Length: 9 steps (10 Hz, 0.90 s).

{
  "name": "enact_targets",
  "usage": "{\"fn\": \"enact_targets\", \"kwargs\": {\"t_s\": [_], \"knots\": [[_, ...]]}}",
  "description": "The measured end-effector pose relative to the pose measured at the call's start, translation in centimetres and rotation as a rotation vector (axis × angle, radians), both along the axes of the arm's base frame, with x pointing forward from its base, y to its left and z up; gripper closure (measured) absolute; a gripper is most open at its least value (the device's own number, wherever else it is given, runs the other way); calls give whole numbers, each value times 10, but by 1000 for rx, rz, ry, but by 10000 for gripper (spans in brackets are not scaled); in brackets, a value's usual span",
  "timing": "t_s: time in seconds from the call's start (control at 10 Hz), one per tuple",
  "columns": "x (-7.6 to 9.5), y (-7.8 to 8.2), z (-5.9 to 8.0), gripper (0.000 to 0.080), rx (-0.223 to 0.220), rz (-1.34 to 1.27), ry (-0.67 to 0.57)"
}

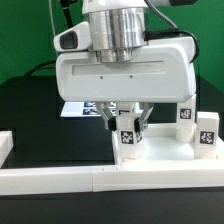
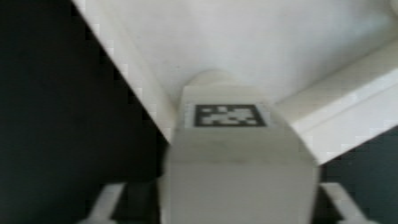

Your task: Assemble square table

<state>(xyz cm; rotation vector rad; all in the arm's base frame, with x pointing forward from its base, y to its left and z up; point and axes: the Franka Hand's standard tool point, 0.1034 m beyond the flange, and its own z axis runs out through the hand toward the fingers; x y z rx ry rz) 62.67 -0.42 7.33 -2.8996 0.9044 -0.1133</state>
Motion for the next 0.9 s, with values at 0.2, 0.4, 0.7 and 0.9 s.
{"fn": "enact_targets", "kwargs": {"t_s": [0.2,0.4,0.7,0.9], "knots": [[0,0,0,511,14,-131,10],[-1,-1,-1,511,38,-370,29],[-3,-2,-3,509,155,-914,94],[-3,3,-3,509,195,-1172,126]]}}
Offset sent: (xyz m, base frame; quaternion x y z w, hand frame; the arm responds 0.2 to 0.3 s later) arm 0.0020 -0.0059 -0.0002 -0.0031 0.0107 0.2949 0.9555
